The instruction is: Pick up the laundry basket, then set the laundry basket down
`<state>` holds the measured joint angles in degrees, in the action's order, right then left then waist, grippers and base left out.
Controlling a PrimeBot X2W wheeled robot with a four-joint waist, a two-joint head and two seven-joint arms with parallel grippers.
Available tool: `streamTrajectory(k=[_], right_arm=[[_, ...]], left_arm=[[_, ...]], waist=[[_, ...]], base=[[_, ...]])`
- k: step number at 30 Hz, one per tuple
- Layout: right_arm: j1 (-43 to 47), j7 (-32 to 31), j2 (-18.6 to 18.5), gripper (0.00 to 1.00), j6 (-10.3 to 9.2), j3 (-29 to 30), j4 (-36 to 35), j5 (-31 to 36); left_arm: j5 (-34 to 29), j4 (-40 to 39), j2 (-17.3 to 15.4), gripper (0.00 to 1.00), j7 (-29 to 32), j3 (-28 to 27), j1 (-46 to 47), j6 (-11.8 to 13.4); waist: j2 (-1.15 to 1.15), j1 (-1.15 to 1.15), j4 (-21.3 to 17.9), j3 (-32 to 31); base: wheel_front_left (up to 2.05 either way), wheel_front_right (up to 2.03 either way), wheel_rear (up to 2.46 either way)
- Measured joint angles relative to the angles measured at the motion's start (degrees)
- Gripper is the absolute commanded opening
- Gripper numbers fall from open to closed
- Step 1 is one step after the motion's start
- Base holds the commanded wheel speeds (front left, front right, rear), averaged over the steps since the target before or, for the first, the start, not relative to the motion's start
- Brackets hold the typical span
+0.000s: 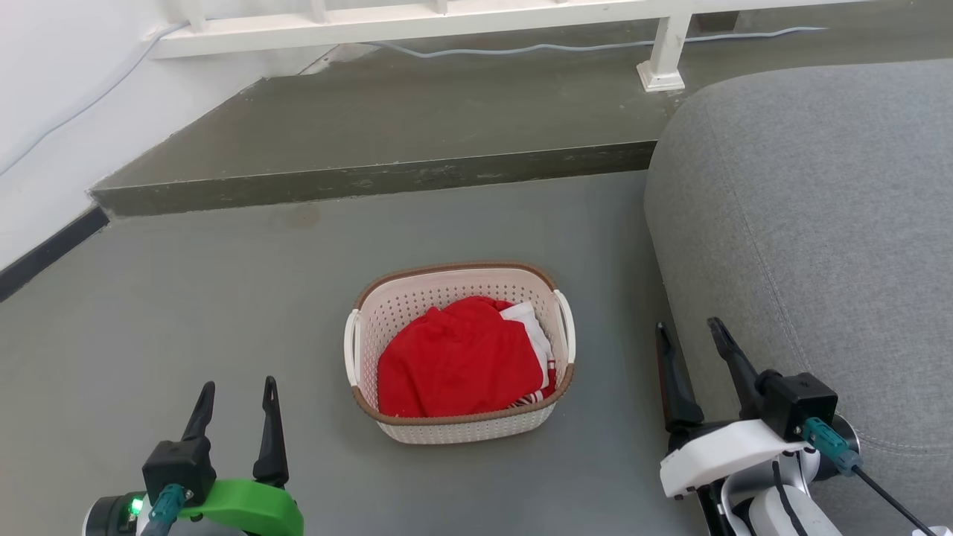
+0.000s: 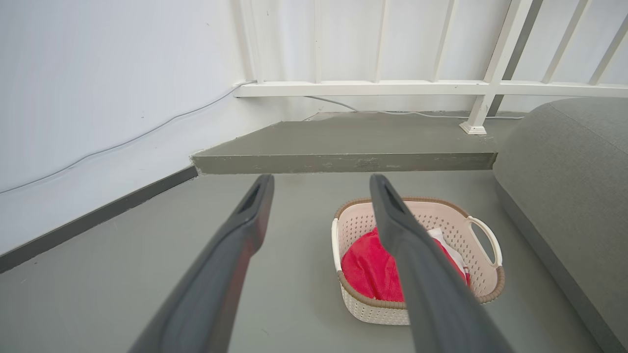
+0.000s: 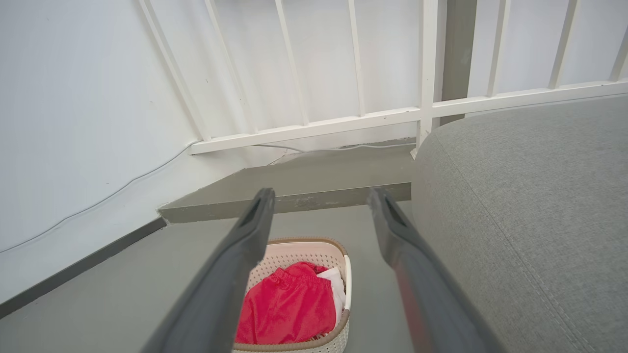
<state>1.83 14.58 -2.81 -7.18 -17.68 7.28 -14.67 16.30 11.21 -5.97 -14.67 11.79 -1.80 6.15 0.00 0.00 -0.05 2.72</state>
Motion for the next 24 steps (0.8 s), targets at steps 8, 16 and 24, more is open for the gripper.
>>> streamTrajectory(k=[8,16,24], right_arm=[[0.6,0.0,0.0,0.0,0.03,-0.1,1.5,0.0],[3.0,-0.1,0.1,0.0,0.21,-0.4,2.0,-1.8],[3.9,-0.1,0.2,0.0,0.91,-0.2,0.3,-7.3]], left_arm=[[-0.1,1.2,0.5,0.0,0.0,0.2,-0.1,0.0],[1.6,2.8,1.2,0.0,0.3,0.2,-0.8,-0.2],[7.3,2.8,1.3,0.0,1.6,-0.6,-0.8,-1.2]], waist=[[0.0,0.0,0.1,0.0],[0.0,0.0,0.1,0.0],[0.0,0.0,0.0,-0.2]], base=[[0.0,0.0,0.0],[0.0,0.0,0.0],[0.0,0.0,0.0]])
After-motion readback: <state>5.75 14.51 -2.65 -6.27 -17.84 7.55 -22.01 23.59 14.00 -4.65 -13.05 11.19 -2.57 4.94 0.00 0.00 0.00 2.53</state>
